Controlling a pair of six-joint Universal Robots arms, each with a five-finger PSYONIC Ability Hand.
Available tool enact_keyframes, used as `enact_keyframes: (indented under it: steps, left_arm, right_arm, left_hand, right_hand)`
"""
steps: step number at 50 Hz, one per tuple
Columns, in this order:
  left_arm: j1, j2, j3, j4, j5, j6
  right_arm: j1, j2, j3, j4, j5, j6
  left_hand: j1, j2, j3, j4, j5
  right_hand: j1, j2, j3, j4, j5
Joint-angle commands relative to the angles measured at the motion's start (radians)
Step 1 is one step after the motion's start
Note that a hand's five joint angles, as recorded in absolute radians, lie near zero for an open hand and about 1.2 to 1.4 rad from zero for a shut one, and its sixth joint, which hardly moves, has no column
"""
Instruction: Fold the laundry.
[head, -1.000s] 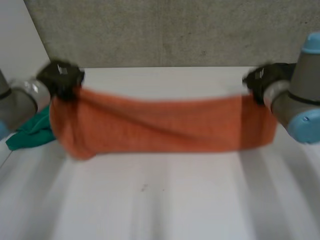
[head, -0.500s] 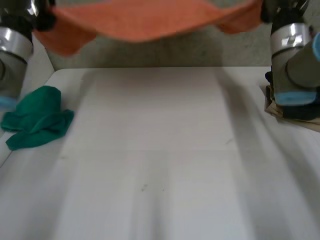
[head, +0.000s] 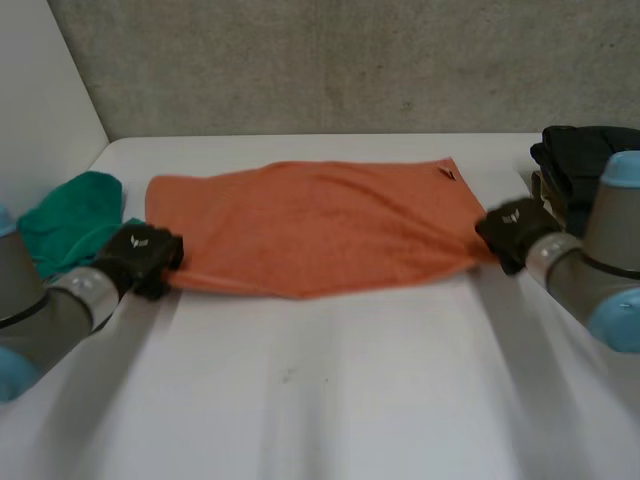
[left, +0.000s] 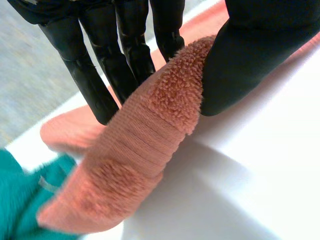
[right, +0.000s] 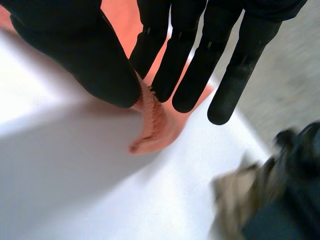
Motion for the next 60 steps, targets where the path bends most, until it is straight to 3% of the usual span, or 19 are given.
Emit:
enact_keyframes:
  steps: [1, 3, 7, 10, 15, 20, 24, 30, 33, 43, 44, 45, 46, 47, 51, 60]
  left_arm:
    - [0.052, 0.249, -0.179, -0.344, 0.05, 0.186]
    - [0.083, 0.298, -0.213, -0.487, 0.075, 0.247]
    - [0.132, 0.317, -0.213, -0.644, 0.127, 0.348]
    - [0.15, 0.305, -0.187, -0.658, 0.157, 0.404]
    - [0.115, 0.217, -0.058, -0.595, 0.207, 0.407]
    - [0.04, 0.087, 0.103, -0.466, 0.188, 0.302]
    - [-0.012, -0.033, 0.245, -0.319, 0.113, 0.206]
    - [-0.078, -0.22, 0.475, -0.146, -0.064, 0.117]
    - [-0.099, -0.316, 0.59, -0.127, -0.105, 0.117]
    - [-0.13, -0.525, 0.819, -0.107, -0.1, 0.111]
    - [-0.13, -0.531, 0.824, -0.104, -0.099, 0.107]
    - [-0.13, -0.533, 0.826, -0.101, -0.094, 0.099]
    - [-0.136, -0.533, 0.826, -0.096, -0.091, 0.087]
    - [-0.141, -0.53, 0.822, -0.096, -0.092, 0.085]
    - [-0.146, -0.46, 0.772, -0.101, -0.106, 0.062]
    - [-0.121, -0.184, 0.53, -0.101, -0.097, 0.005]
  right_arm:
    - [-0.061, -0.239, 0.23, 0.438, 0.054, -0.284]
    - [-0.078, -0.302, 0.287, 0.488, 0.048, -0.353]
    - [-0.078, -0.395, 0.371, 0.442, -0.025, -0.461]
    - [-0.073, -0.392, 0.374, 0.405, -0.042, -0.427]
    - [-0.032, -0.294, 0.27, 0.3, -0.026, -0.286]
    - [0.015, -0.122, 0.09, 0.108, 0.107, -0.118]
    - [0.034, -0.019, -0.003, -0.034, 0.189, -0.105]
    - [0.048, 0.097, -0.103, -0.237, 0.208, -0.105]
    - [0.06, 0.163, -0.158, -0.329, 0.215, -0.105]
    - [0.088, 0.369, -0.36, -0.437, 0.244, -0.117]
    - [0.091, 0.386, -0.377, -0.449, 0.252, -0.113]
    - [0.094, 0.392, -0.385, -0.455, 0.261, -0.11]
    - [0.098, 0.4, -0.39, -0.461, 0.272, -0.105]
    - [0.103, 0.401, -0.391, -0.467, 0.284, -0.1]
    - [0.118, 0.354, -0.347, -0.478, 0.327, -0.059]
    - [0.123, 0.08, -0.095, -0.405, 0.188, 0.071]
  left_hand:
    - [0.245, 0.197, 0.206, 0.193, 0.241]
    - [0.245, 0.197, 0.206, 0.193, 0.241]
    - [0.245, 0.197, 0.206, 0.193, 0.241]
    - [0.245, 0.197, 0.206, 0.193, 0.241]
    - [0.245, 0.197, 0.206, 0.193, 0.241]
    - [0.245, 0.197, 0.206, 0.193, 0.241]
    - [0.245, 0.197, 0.206, 0.193, 0.241]
    - [0.245, 0.197, 0.206, 0.193, 0.241]
    - [0.245, 0.197, 0.206, 0.193, 0.241]
    - [0.245, 0.197, 0.206, 0.193, 0.241]
    - [0.178, 0.13, 0.139, 0.126, 0.175]
    - [-0.087, -0.135, -0.126, -0.139, -0.09]
    - [-0.787, -0.835, -0.826, -0.839, -0.791]
    - [-0.977, -1.025, -1.016, -1.029, -0.98]
    - [-0.977, -1.025, -1.016, -1.029, -0.98]
    - [-0.977, -1.025, -1.016, -1.029, -0.98]
  right_hand:
    - [0.267, 0.214, 0.206, 0.197, 0.212]
    - [0.267, 0.214, 0.206, 0.197, 0.212]
    - [0.267, 0.214, 0.206, 0.197, 0.212]
    - [0.267, 0.214, 0.206, 0.197, 0.212]
    - [0.267, 0.214, 0.206, 0.197, 0.212]
    - [0.267, 0.214, 0.206, 0.197, 0.212]
    - [0.267, 0.214, 0.206, 0.197, 0.212]
    - [0.267, 0.214, 0.206, 0.197, 0.212]
    - [0.267, 0.214, 0.206, 0.197, 0.212]
    - [0.267, 0.214, 0.206, 0.197, 0.212]
    - [0.189, 0.135, 0.127, 0.119, 0.133]
    - [-0.28, -0.333, -0.342, -0.35, -0.336]
    - [-0.802, -0.855, -0.864, -0.872, -0.858]
    - [-0.954, -1.007, -1.016, -1.024, -1.01]
    - [-0.954, -1.007, -1.016, -1.024, -1.01]
    - [-0.954, -1.007, -1.016, -1.024, -1.01]
